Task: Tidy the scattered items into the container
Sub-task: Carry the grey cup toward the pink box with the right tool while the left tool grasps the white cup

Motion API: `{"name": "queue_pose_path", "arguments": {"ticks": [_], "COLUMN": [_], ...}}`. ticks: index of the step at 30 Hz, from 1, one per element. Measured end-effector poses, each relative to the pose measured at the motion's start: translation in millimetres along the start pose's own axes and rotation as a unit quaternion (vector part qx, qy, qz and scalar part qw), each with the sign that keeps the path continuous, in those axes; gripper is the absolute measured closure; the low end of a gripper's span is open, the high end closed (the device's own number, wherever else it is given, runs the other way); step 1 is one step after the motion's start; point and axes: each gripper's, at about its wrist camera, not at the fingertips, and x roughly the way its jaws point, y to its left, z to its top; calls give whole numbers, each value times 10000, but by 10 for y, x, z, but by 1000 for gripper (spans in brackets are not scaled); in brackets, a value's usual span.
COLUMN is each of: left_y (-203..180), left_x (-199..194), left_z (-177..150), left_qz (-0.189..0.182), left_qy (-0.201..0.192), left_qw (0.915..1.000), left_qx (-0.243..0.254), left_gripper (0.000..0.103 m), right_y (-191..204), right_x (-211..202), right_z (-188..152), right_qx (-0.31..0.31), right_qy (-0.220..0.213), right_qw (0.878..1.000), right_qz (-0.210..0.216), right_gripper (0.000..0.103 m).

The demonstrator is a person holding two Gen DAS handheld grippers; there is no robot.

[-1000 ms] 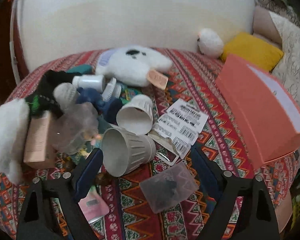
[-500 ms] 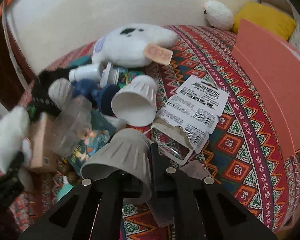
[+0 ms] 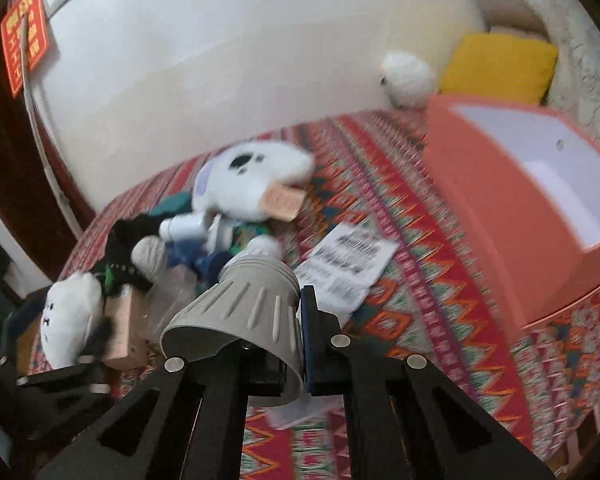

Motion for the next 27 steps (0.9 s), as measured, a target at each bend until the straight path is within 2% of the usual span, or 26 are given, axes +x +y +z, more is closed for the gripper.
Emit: {"name": "queue_pose_path", "arguments": {"ticks": [3, 6, 10, 12, 14, 15, 18, 23, 27], "left_y": [-440, -855, -1158, -1230, -1271, -1287, -1226, -959, -751], "left_x": [119, 253, 499, 646, 798, 861, 838, 447, 100], "left_z": [141, 260, 393, 453, 484, 500, 582, 668, 682], "left_qz": [-160, -262, -208, -293, -542, -589, -811, -1269, -1683], "left_qy": [-146, -265, -220, -138, 83, 177, 204, 68, -38], "left_qw": [9974, 9907, 9871, 9869, 9862, 9864, 9891, 9905, 9857], "left_qx": [683, 1308, 1570, 1582, 1564, 1525, 1209, 529, 58], "left_gripper": [0, 0, 2, 13, 67, 68, 103, 103, 103], "right_y": [-253, -489, -744, -840, -914, -942, -987, -1003, -1021], "right_x": [-109, -151, -164, -173, -190, -208, -277, -399, -502], "right_z": [0, 5, 18, 34, 51, 58, 74, 74, 50], "right_qx": [111, 244, 341, 389, 449, 472, 513, 528, 572], "right_qy": [-62, -46, -42, -46, -54, -74, -172, -323, -419], "right_qw": [9999, 9997, 9994, 9992, 9990, 9989, 9985, 9980, 9973], "right_qz": [-53, -53, -68, -59, -17, 3, 56, 135, 170], "right_gripper": [97, 97, 97, 97, 97, 97, 97, 97, 97]}}
